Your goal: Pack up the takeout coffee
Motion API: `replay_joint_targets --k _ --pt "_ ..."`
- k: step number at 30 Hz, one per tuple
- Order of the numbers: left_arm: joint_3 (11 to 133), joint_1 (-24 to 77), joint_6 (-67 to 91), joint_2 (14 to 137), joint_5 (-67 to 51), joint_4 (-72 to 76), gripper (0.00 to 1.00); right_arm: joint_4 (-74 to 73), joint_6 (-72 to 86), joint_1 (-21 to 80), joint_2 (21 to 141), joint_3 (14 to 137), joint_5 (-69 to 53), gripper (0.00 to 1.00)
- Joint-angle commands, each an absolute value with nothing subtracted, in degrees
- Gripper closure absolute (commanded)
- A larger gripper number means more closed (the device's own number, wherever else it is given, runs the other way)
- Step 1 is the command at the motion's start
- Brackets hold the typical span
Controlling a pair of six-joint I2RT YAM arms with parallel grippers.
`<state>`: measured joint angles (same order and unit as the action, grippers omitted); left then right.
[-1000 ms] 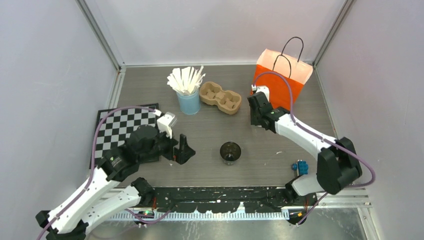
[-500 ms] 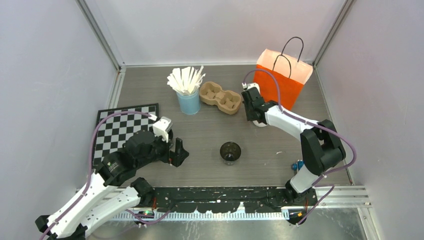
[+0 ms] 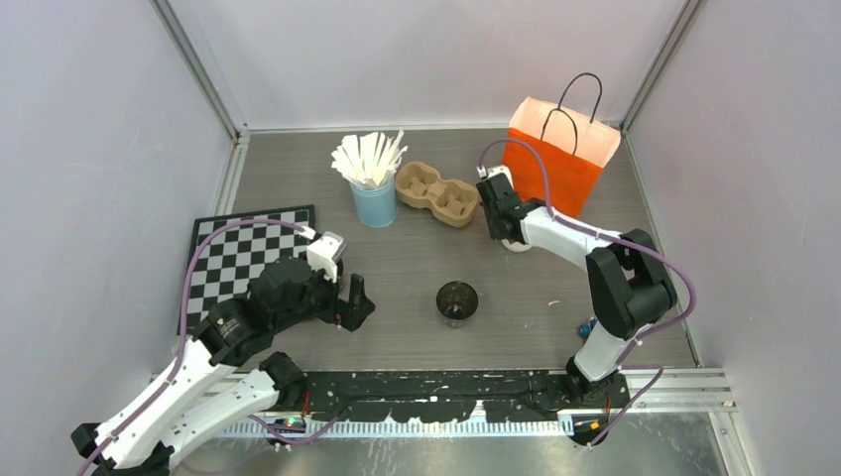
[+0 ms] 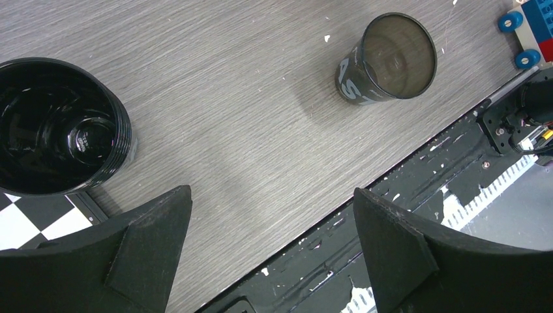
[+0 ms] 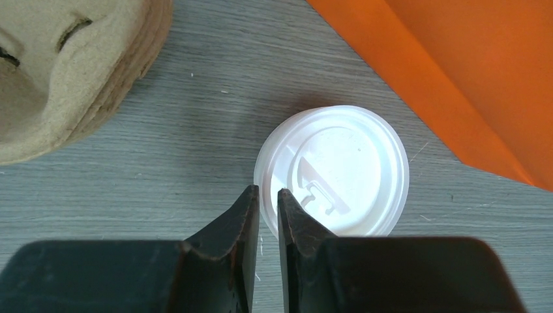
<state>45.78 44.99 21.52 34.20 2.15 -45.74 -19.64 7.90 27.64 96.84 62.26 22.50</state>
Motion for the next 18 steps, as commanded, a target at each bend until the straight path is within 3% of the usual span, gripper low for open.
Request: replay_joint_targets --k 1,6,11,18 --pt "46.9 45.1 20.6 34.0 2.6 -45.0 0.05 -17.3 7.1 27.4 97.3 64.5 24.1 0.79" --pt "47.1 45.1 20.5 35.1 2.4 -45.3 0.06 -17.2 6.9 27.3 97.2 64.4 24.4 0.86" --pt "47.2 45.1 20.6 36.1 2.6 -45.6 0.09 -17.9 7.0 27.3 96.7 64.6 23.9 0.99" --pt "47.5 45.1 20.9 36.4 2.8 -46.1 0.06 -20.0 7.6 27.3 94.2 64.7 24.7 1.00"
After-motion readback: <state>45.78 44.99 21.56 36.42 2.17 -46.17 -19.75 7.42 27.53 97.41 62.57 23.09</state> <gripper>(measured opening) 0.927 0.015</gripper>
